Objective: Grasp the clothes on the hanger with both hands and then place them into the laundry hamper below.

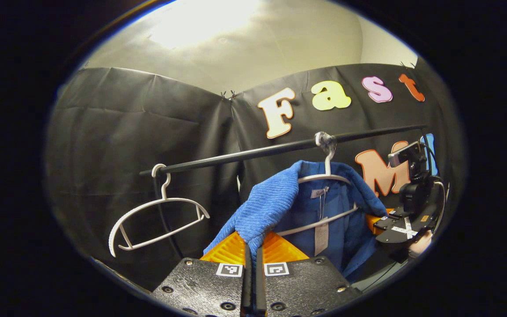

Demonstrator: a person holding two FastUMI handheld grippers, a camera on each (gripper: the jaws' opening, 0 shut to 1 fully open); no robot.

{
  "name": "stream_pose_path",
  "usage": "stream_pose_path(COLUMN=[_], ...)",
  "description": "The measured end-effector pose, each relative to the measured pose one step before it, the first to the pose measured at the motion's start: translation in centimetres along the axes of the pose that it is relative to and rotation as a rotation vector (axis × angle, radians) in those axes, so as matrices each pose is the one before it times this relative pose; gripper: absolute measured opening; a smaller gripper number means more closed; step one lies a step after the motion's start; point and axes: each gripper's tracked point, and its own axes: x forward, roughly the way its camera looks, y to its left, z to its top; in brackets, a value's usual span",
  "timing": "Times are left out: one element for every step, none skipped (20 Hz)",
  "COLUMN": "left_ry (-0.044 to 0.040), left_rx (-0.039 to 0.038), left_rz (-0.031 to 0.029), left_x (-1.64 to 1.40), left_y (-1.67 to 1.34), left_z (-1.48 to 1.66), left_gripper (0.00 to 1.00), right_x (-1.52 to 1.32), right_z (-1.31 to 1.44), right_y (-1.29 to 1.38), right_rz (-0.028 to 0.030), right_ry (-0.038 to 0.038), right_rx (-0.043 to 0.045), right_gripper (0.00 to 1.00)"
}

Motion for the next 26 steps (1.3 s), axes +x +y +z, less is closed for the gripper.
stream_pose_path(left_ry=[-0.00339, -0.00714, -0.00494, -0.00605, 0.00245, -0.0027, -0.01032, -0.00114, -0.00263, -0.00208, -0.00305, -0.00116, 0.00381, 0.00424, 0.00152, 0.00374, 0.00065, -0.00072, 0.00174, 0.00191, 0.00192, 0.00252, 0.0059, 0.00444, 0.00693, 0.00708], left_rx=[-0.02137, -0.01716, -0.00695, 0.00918, 0.01836, 0.01203, -0.00529, -0.01876, -0.02355, -0.02485, -0.01788, -0.01001, -0.00101, 0.00132, 0.00222, -0.0002, -0.00169, -0.00219, 0.00009, 0.00097, 0.00141, 0.00198, -0.00001, -0.00047, 0.00339, 0.00254], left_rz=[-0.00846, -0.00842, -0.00157, 0.00184, -0.00129, -0.00366, -0.00765, -0.00513, -0.00321, 0.00164, 0.00112, 0.00049, -0.00292, -0.00473, -0.00537, -0.00742, -0.00481, -0.00283, -0.00197, 0.00016, -0.00073, -0.00266, -0.00521, -0.0028, -0.00406, -0.00573], left_x=[-0.18, -0.07, -0.101, -0.063, -0.075, -0.033, -0.067, -0.11, -0.106, 0.096, 0.007, 0.268, 0.168, 0.163, -0.073, -0.081, 0.042, 0.11, 0.076, 0.085, 0.03, 0.108, 0.01, 0.133, 0.235, 0.265], left_y=[0.288, 0.18, 0.301, 0.211, 0.123, 0.013, 0.058, 0.117, 0.205, 0.318, 0.372, 0.23, 0.17, 0.026, 0.078, 0.176, 0.183, 0.225, 0.258, 0.327, 0.348, 0.191, 0.191, 0.163, 0.158, 0.125], left_z=[0.498, 0.698, 0.651, 0.447, 0.261, 0.414, 0.588, 0.553, 0.413, 0.426, 0.334, 0.386, -0.015, 0.013, 0.149, 0.059, 0.179, 0.242, 0.095, 0.043, -0.076, -0.011, -0.168, -0.163, -0.326, -0.237], left_gripper=[0.03, 0.04, 0.05, 0.02, 0.02, 0.04, 0.02, 0.04, 0.02, 0.05, 0.04, 0.02, 0.02, 0.02, 0.02, 0.02, 0.02, 0.02, 0.02, 0.02, 0.02, 0.02, 0.02, 0.02, 0.02, 0.02], right_x=[0.166, 0.193, 0.326, 0.373, 0.344, 0.492, -0.035, 0.441, 0.568, 0.401, 0.309, 0.445, 0.265, 0.369, 0.306, 0.318, 0.256, 0.387, 0.332, 0.384, 0.322, 0.28, 0.274, 0.249, 0.207, 0.183], right_z=[0.612, 0.706, 0.649, 0.709, 0.583, 0.407, 0.228, 0.348, 0.542, 0.629, 0.621, 0.537, 0.21, 0.358, 0.192, 0.23, 0.086, 0.089, -0.142, -0.258, -0.424, -0.383, -0.325, -0.339, -0.358, -0.168], right_y=[-0.779, -0.813, -0.746, -0.65, -0.625, -0.389, -0.053, -0.299, -0.184, -0.14, -0.145, -0.041, 0.097, 0.013, 0.057, 0.009, 0.165, 0.285, 0.393, 0.416, 0.415, 0.302, 0.214, 0.183, 0.065, -0.005], right_rz=[-0.01205, -0.01326, -0.01197, -0.01302, -0.00992, -0.00555, -0.00416, -0.00057, -0.00078, -0.00301, -0.00524, 0.00109, 0.00058, 0.00203, 0.00077, 0.00289, 0.00907, 0.01306, 0.01837, 0.02072, 0.02442, 0.02157, 0.01738, 0.01356, 0.01034, 0.00774], right_ry=[-0.00895, -0.01292, -0.01427, -0.0151, -0.01606, -0.00853, -0.00642, -0.00746, -0.01274, -0.01867, -0.01815, -0.01303, -0.00911, -0.00657, -0.00736, -0.00679, -0.00597, -0.0037, -0.00163, 0.00413, 0.00638, 0.00916, 0.00831, 0.00611, 0.00612, 0.00595], right_rx=[0.00832, 0.00888, 0.01235, 0.01302, 0.01319, 0.01251, 0.00836, 0.00134, -0.00227, -0.00144, 0.00421, 0.01069, 0.01185, 0.0118, 0.00817, 0.00429, 0.00411, 0.00375, 0.00487, 0.0036, 0.00282, 0.00235, 0.00521, 0.00976, 0.0098, 0.00592], right_gripper=[0.12, 0.12, 0.12, 0.12, 0.12, 0.12, 0.12, 0.12, 0.12, 0.12, 0.12, 0.12, 0.12, 0.12, 0.12, 0.12, 0.12, 0.12, 0.12, 0.12, 0.12, 0.12, 0.12, 0.12, 0.12, 0.12])
